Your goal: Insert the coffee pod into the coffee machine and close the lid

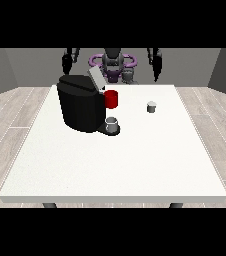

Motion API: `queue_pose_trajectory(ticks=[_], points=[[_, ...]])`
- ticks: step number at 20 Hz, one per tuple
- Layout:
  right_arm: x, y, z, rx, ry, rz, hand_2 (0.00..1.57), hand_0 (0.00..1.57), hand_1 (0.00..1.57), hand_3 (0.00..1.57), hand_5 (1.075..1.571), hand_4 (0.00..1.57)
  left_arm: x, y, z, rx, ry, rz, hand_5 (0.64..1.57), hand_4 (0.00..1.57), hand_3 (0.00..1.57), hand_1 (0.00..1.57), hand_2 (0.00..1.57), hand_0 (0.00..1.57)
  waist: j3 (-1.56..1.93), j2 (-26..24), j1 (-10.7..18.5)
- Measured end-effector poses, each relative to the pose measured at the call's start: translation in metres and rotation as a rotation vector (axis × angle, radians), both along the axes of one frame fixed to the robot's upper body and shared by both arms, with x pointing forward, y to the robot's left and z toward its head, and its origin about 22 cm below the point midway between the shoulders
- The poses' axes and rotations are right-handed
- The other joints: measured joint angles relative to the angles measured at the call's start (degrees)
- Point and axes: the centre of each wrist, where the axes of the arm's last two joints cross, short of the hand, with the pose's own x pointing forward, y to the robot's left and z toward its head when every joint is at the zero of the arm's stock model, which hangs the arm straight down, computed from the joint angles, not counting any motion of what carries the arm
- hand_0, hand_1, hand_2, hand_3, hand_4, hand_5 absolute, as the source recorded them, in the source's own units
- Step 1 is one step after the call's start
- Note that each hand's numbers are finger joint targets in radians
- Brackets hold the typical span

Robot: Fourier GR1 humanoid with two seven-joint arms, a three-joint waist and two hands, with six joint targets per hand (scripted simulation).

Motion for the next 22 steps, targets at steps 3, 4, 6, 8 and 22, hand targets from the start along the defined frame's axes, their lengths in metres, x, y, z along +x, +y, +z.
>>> queue_pose_trajectory(ticks=[3, 4, 6, 8, 22], points=[[0.0, -0.007, -0.006, -0.008, 0.02, -0.008, 0.0, 0.0, 0.0, 0.0, 1.571, 0.13, -0.004, -0.001, -0.009, 0.013, -0.021, -0.024, 1.571, 0.21, 0.0, 0.0, 0.0, 0.0, -0.1, -0.36, 0.77], [-0.001, -0.008, -0.011, -0.015, 0.032, -0.014, 0.0, 0.0, 0.0, 0.0, 1.571, 0.13, -0.005, 0.002, -0.006, 0.017, -0.035, -0.041, 1.571, 0.21, 0.0, 0.0, 0.0, 0.0, -0.13, -0.62, 1.34], [-0.007, -0.008, -0.013, -0.013, 0.07, -0.002, 0.0, 0.0, 0.0, 0.0, 1.571, 0.13, -0.01, 0.011, -0.007, 0.025, -0.054, -0.058, 1.571, 0.21, 0.0, 0.0, 0.0, 0.0, -0.15, -2.02, 1.31], [-0.003, -0.011, -0.009, 0.003, 0.011, -0.063, 0.0, 0.0, 0.0, 0.0, 1.571, 0.09, -0.007, 0.024, -0.003, 0.088, -0.09, -0.063, 1.571, 0.0, 0.0, 0.0, 0.0, 0.0, -0.15, -1.2, 0.62], [0.008, 0.016, 0.009, 0.059, -0.149, -0.075, 0.0, 0.0, 0.0, 0.0, 1.571, 0.23, 0.051, 0.089, 0.022, 0.281, 0.011, -0.039, 1.571, 0.0, 0.0, 0.0, 0.0, 0.0, -0.2, 5.12, -5.51]])
